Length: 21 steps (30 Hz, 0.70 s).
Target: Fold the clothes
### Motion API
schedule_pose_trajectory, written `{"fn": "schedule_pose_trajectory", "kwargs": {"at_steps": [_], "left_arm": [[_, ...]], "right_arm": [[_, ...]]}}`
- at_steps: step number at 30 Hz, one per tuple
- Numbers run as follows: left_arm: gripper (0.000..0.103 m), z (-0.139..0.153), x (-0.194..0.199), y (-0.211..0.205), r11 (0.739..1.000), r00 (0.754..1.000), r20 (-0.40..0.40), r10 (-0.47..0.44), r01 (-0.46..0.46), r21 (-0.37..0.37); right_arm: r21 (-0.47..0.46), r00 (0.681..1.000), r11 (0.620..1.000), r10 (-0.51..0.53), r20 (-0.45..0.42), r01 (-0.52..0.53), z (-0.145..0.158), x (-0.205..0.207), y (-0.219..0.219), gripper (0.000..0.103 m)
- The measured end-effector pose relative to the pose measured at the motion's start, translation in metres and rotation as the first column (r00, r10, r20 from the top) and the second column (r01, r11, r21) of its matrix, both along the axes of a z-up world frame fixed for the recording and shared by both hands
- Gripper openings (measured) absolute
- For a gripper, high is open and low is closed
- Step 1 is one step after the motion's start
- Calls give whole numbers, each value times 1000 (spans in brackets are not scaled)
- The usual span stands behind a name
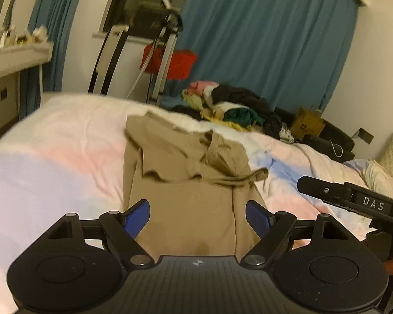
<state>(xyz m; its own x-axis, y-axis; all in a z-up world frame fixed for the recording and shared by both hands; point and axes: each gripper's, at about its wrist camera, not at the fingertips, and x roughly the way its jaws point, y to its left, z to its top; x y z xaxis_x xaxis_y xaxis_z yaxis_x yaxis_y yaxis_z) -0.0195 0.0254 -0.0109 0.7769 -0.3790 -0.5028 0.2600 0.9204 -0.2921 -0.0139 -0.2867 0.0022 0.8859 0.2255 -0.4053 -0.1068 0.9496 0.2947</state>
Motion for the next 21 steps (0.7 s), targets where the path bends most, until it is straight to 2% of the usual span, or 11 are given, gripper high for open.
{"fn": "schedule_pose_trajectory", "kwargs": {"at_steps": [3,5,7,10,12,15,17,19,20,21], "left_arm": [[82,-10,5,2,999,997,-81,4,-7,-38],[82,-20,12,4,997,989,-151,9,-20,-69],[82,-34,21,8,992,970,-243,13,-42,-117],[82,-59,34,17,975,928,-373,17,-97,-198],[81,-74,43,26,955,897,-442,18,-146,-258],[76,-96,54,38,915,851,-524,33,-237,-326],[74,-102,58,45,883,841,-538,47,-287,-371],[56,-106,61,53,848,835,-545,69,-337,-409],[51,-108,63,57,836,831,-550,88,-362,-413],[38,-110,64,60,825,827,-553,100,-380,-418]], "right_arm": [[11,999,1000,2,-41,-2,-7,1,3,92],[85,995,996,9,-99,-1,-16,5,-1,91],[186,985,982,24,-170,8,-28,11,-8,91],[387,951,921,71,-301,54,-53,20,-19,91],[506,927,858,121,-356,82,-69,23,-21,91],[613,895,782,185,-405,116,-89,26,-14,91],[655,879,741,202,-431,151,-103,29,-10,91],[666,876,718,171,-451,203,-113,31,-11,87],[662,877,712,140,-460,233,-117,32,-14,74],[655,878,707,104,-468,265,-120,33,-17,69]]}}
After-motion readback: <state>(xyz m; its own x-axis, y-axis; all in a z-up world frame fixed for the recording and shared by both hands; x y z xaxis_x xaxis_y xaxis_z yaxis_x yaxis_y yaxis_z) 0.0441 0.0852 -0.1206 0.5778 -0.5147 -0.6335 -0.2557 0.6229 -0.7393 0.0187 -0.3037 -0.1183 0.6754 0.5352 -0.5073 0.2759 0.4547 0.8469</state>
